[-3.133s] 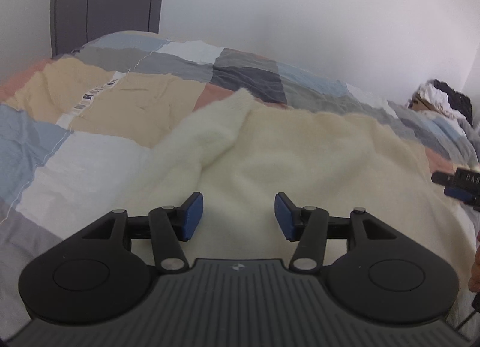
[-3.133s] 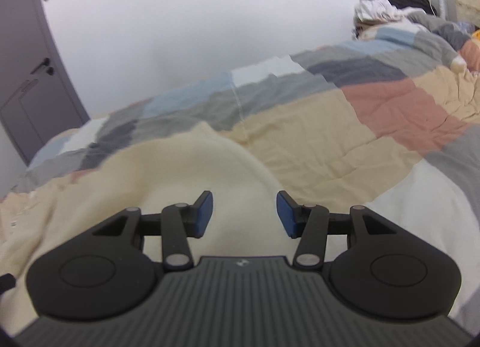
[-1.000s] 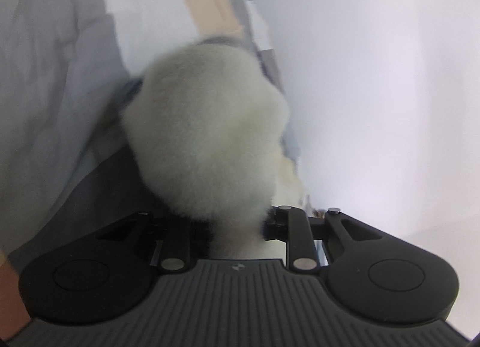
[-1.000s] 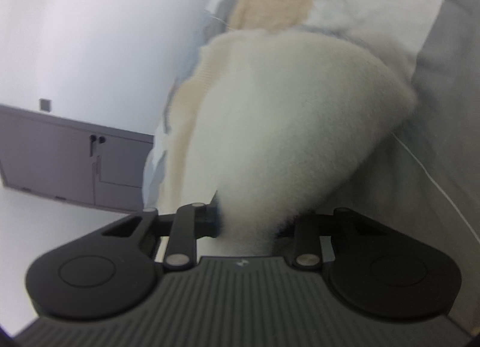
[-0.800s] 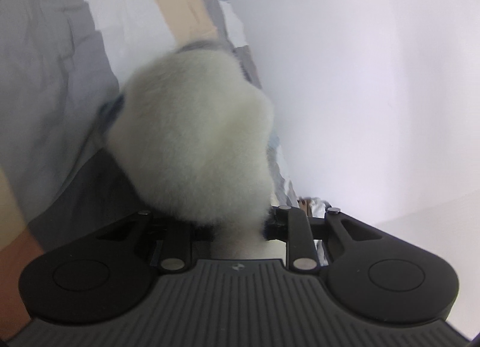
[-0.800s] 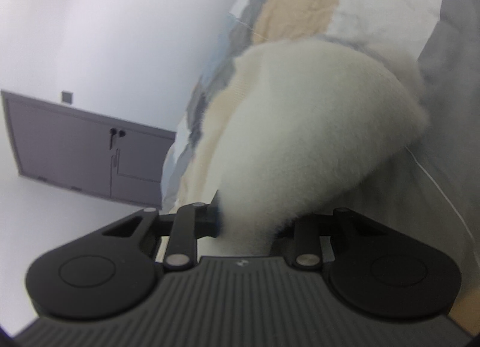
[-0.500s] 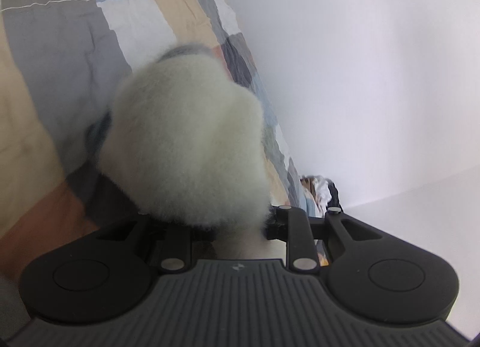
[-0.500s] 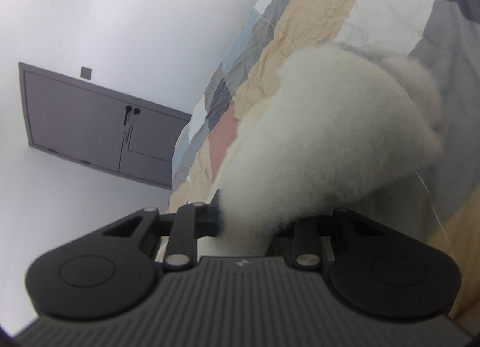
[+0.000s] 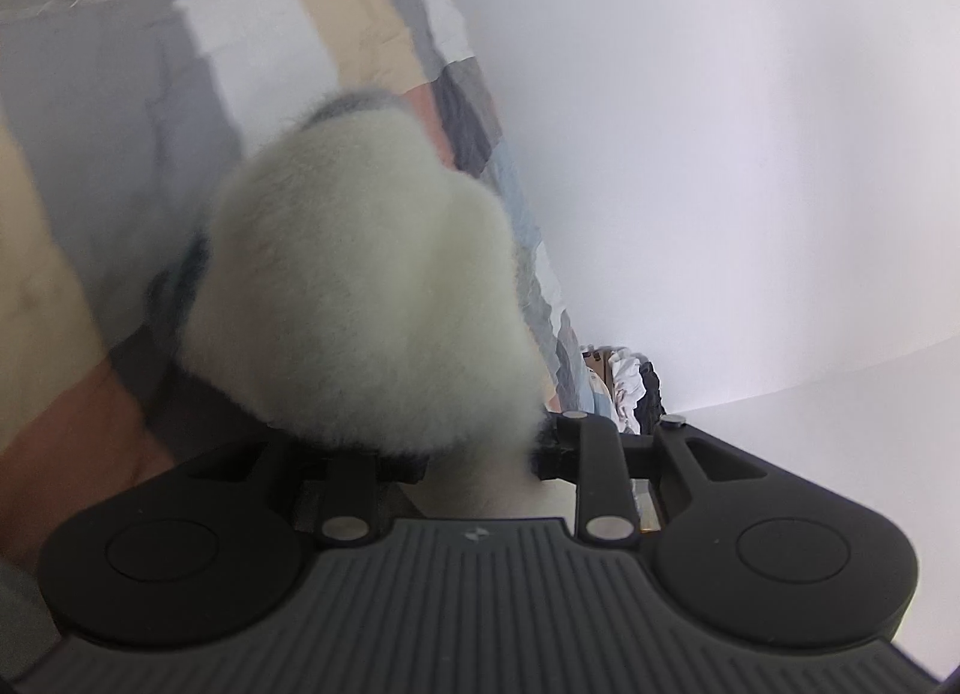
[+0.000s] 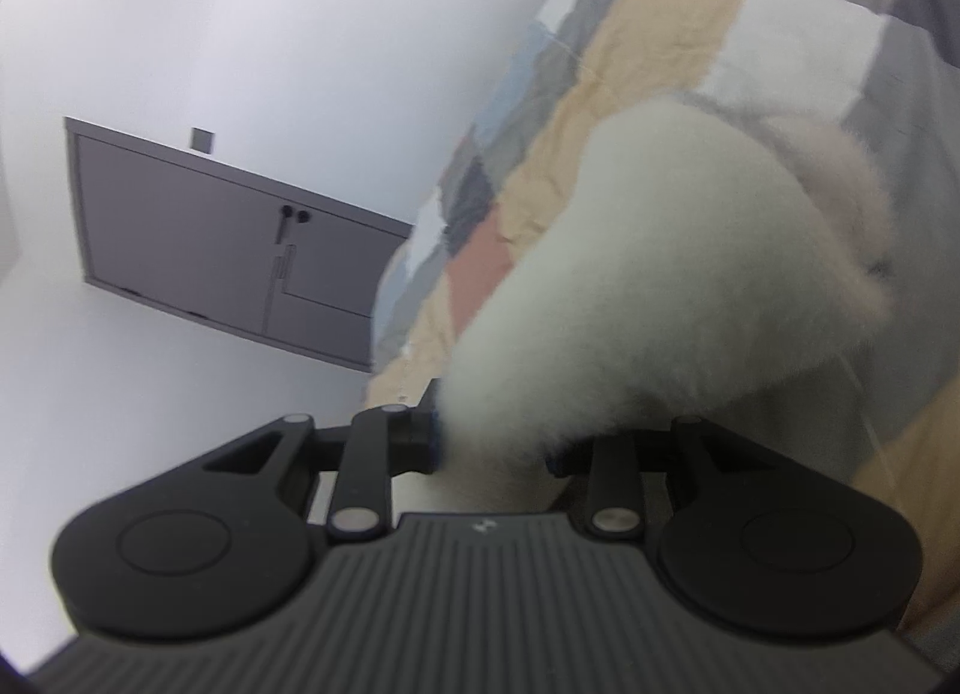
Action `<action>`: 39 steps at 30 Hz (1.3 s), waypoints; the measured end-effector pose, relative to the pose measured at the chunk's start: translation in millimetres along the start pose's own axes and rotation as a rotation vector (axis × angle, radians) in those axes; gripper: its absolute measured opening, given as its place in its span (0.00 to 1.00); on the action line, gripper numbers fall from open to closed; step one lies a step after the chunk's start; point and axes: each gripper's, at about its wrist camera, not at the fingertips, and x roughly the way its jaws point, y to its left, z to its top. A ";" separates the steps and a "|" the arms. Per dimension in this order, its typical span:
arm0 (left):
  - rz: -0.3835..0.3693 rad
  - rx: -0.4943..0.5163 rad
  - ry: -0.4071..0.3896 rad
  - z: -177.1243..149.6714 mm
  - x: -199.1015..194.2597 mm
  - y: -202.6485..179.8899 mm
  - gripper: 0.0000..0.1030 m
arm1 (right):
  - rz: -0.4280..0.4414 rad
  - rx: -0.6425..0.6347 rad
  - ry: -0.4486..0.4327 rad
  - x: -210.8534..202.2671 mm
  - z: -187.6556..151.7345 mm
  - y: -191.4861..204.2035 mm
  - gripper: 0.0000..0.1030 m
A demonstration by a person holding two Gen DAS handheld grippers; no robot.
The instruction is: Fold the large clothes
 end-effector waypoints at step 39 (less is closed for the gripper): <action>-0.012 0.182 0.018 111.0 197.0 35.3 0.41 | -0.127 -0.070 -0.003 202.0 111.5 -49.2 0.36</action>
